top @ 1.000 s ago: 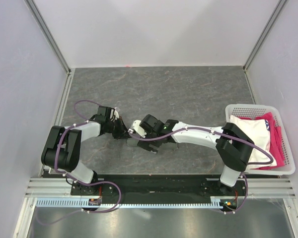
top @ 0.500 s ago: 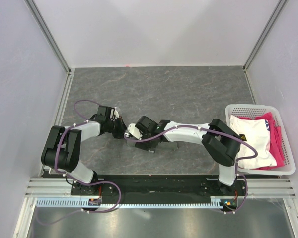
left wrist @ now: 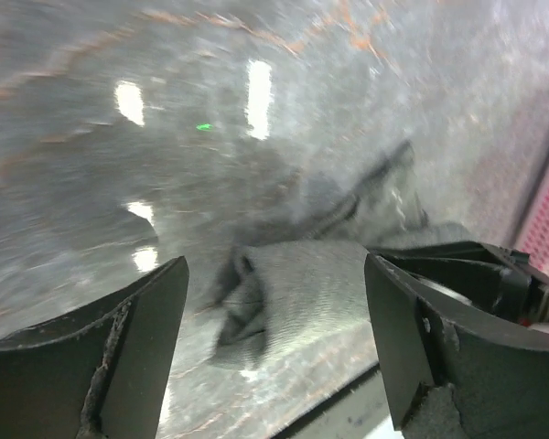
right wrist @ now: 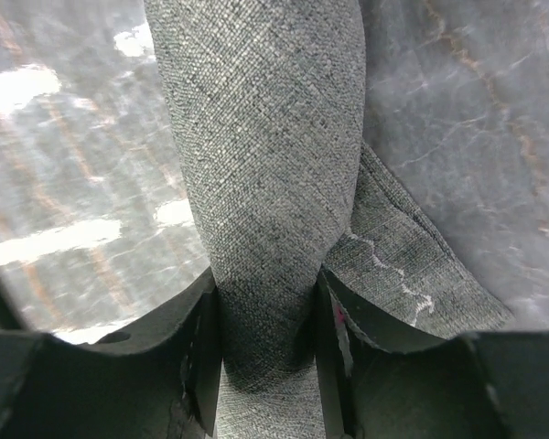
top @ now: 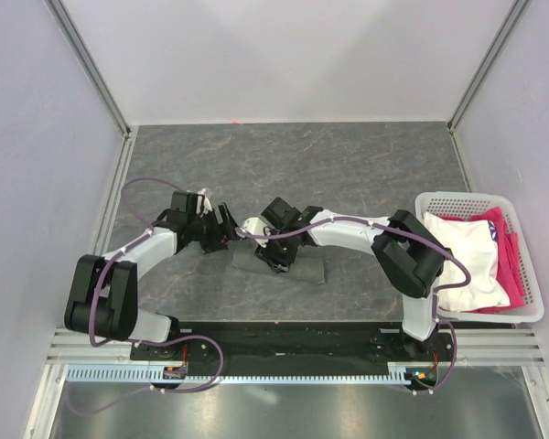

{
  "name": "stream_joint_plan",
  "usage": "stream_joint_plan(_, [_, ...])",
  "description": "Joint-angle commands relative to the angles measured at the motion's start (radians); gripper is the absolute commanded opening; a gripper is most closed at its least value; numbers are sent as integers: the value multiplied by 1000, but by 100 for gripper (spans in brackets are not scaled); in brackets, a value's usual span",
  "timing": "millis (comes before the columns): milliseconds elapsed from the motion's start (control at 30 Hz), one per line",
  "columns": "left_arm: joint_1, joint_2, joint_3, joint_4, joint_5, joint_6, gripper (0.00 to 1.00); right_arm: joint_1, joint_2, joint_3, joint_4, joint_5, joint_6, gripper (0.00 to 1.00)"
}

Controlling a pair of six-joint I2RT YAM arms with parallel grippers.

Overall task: Fold the napkin, place the utensils inside, and roll it up
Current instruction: Roll the napkin with the utensil

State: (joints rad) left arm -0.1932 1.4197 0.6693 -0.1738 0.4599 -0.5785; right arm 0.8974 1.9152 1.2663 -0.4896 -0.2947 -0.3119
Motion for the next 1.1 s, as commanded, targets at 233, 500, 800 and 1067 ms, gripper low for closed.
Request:
stream_joint_plan(233, [20, -306, -203, 170, -52, -24, 81, -118, 154, 60, -155, -452, 89, 45])
stream_joint_plan(500, [18, -315, -272, 269, 45, -26, 67, -204, 290, 146, -211, -676, 106, 45])
stream_joint_plan(800, [15, -211, -284, 332, 95, -30, 52, -233, 373, 205, -225, -718, 140, 45])
stream_joint_plan(1067, [11, -139, -286, 365, 111, -32, 32, -241, 392, 229, -227, -709, 161, 46])
